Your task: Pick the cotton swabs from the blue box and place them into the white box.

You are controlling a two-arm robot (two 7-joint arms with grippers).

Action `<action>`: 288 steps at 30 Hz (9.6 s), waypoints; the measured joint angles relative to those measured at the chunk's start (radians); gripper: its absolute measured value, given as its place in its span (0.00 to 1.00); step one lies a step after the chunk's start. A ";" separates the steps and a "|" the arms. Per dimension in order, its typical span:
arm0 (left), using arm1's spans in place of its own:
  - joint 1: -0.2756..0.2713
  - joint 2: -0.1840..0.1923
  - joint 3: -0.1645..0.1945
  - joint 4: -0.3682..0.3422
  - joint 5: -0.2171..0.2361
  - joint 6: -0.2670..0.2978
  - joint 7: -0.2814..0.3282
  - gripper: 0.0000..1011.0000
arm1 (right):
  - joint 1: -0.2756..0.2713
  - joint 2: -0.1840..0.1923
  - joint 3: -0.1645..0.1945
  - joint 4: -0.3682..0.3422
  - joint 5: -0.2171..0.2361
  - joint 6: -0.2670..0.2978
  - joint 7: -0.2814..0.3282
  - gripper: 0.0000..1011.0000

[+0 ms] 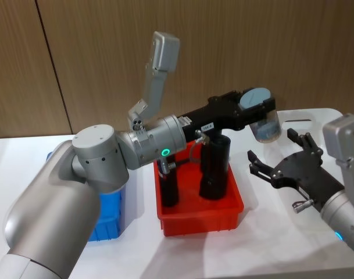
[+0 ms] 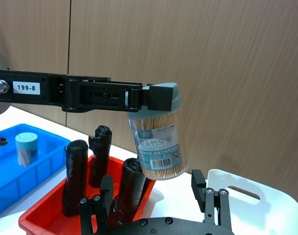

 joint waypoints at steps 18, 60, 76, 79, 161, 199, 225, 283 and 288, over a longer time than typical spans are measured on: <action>0.000 0.000 0.000 0.000 0.000 0.000 0.000 0.66 | 0.030 -0.018 -0.010 0.025 -0.091 -0.010 -0.009 0.99; 0.000 0.000 0.000 0.000 0.000 0.000 0.000 0.66 | 0.094 -0.053 -0.016 0.085 -0.187 -0.019 0.013 0.91; 0.000 0.000 -0.001 0.000 0.000 -0.001 0.000 0.66 | 0.108 -0.060 -0.012 0.094 -0.188 -0.024 0.021 0.62; 0.000 0.000 -0.001 0.000 -0.001 -0.002 0.001 0.66 | 0.111 -0.062 -0.011 0.097 -0.188 -0.026 0.021 0.62; 0.000 0.000 0.000 0.000 0.000 0.000 0.000 0.99 | 0.274 -0.062 0.110 0.522 0.004 0.036 -0.081 0.62; 0.000 0.000 0.000 0.000 0.000 0.000 0.000 0.99 | 0.314 -0.059 0.143 0.628 0.061 -0.008 -0.055 0.99; 0.163 0.100 0.012 -0.176 0.094 -0.053 0.242 0.99 | 0.146 -0.029 0.079 0.389 0.118 -0.063 -0.061 0.99; 0.542 0.335 0.041 -0.586 0.317 -0.181 0.810 0.99 | -0.072 0.006 -0.009 0.078 0.186 -0.137 -0.059 0.99; 0.542 0.335 0.041 -0.586 0.317 -0.180 0.810 0.99 | -0.046 -0.005 -0.010 0.112 0.169 -0.131 -0.037 0.99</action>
